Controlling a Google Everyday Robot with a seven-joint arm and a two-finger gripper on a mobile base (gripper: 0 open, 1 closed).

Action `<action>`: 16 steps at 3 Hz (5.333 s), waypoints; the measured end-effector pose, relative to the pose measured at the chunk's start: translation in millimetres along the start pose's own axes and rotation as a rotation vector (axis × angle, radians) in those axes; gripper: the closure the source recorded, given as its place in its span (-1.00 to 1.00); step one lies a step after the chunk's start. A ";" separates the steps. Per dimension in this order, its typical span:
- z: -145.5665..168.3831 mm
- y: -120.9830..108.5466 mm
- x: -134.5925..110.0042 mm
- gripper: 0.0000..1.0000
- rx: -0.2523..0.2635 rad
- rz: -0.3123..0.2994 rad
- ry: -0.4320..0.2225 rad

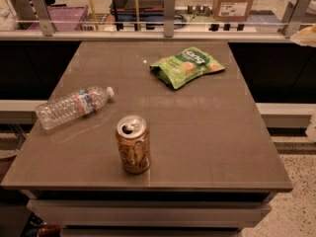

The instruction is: Pick orange can

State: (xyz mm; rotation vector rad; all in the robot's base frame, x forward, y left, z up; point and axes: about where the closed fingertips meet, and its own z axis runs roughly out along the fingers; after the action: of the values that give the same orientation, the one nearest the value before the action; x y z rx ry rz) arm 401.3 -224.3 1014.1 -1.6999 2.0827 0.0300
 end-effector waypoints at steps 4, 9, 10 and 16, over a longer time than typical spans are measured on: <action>-3.7 84.7 -36.2 -1.00 -0.083 0.070 -0.616; 43.5 82.3 -67.2 -1.00 0.035 0.198 -0.783; 62.1 84.3 -81.1 -1.00 -0.003 0.168 -0.813; 160.4 86.8 -167.3 -1.00 -0.065 0.160 -0.972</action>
Offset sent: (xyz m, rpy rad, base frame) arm -0.0657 0.0343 -0.0004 0.6535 -0.0002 0.1558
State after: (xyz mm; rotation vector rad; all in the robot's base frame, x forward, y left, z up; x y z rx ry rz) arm 395.8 -1.6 906.3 -1.1615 1.4488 0.8069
